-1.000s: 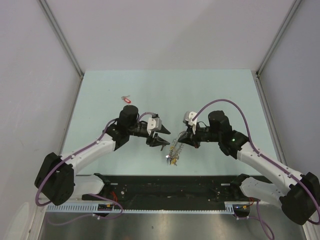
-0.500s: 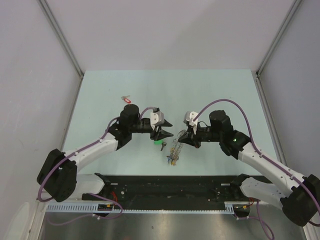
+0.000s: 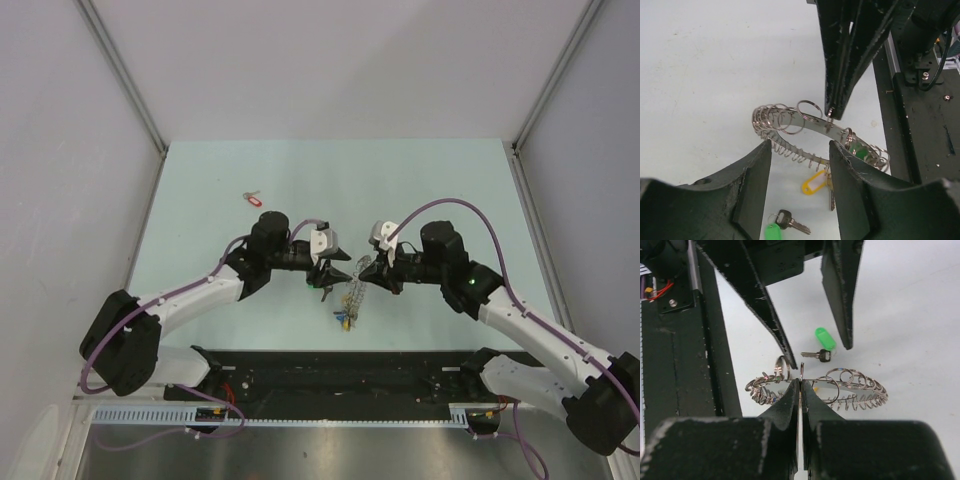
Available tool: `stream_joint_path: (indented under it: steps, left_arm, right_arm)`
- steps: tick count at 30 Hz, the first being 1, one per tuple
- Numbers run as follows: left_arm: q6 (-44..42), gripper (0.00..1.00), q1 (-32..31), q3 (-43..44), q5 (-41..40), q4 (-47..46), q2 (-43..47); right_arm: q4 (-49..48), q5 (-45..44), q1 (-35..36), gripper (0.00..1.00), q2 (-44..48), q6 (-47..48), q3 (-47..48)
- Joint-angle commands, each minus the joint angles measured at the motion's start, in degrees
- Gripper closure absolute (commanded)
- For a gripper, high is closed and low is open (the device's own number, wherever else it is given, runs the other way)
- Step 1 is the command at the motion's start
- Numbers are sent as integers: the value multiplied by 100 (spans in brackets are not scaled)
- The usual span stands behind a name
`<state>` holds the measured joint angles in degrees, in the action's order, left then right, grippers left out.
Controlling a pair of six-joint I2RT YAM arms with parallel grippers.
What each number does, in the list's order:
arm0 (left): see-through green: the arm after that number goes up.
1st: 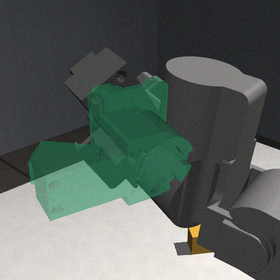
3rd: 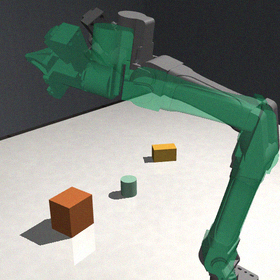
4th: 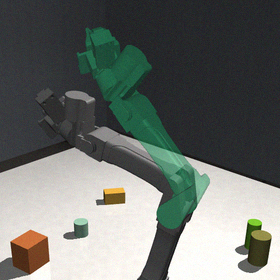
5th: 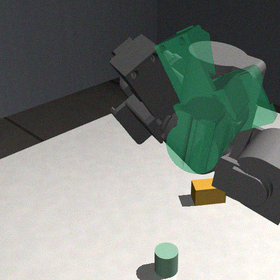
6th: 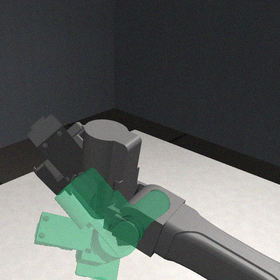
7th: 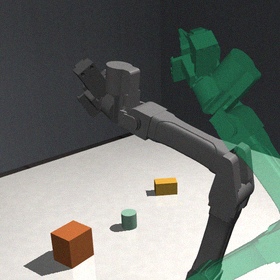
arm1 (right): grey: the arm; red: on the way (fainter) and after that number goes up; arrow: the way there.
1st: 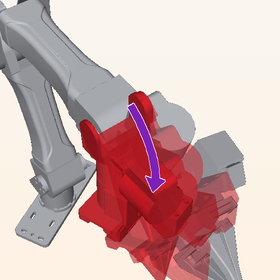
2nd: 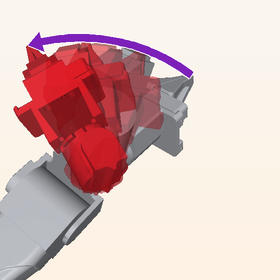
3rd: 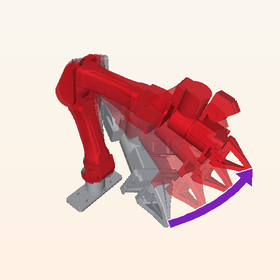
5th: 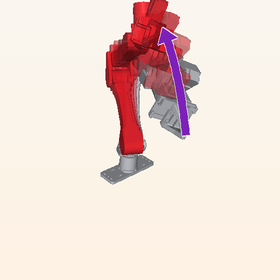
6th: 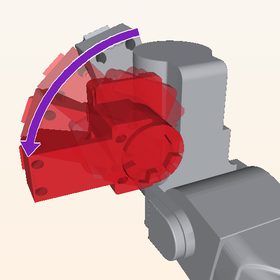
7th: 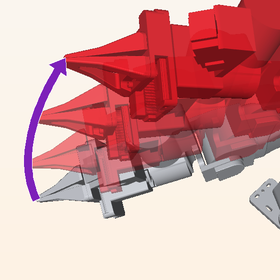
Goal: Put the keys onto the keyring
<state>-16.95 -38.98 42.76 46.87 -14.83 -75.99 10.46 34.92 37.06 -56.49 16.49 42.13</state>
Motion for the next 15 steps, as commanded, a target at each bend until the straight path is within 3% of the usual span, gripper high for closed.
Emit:
stream_joint_path:
  steps: [1, 8, 15]
  left_arm:
    - [-168, 44, -83, 189, 243, 121, 145]
    - [-274, 43, -241, 241, 602, 323, 320]
    - [15, 45, -154, -118, 384, -300, 690]
  right_arm:
    - [-325, -406, 12, 100, 208, -111, 322]
    - [-299, -706, 12, 100, 226, -129, 322]
    - [-255, -284, 12, 100, 340, -14, 322]
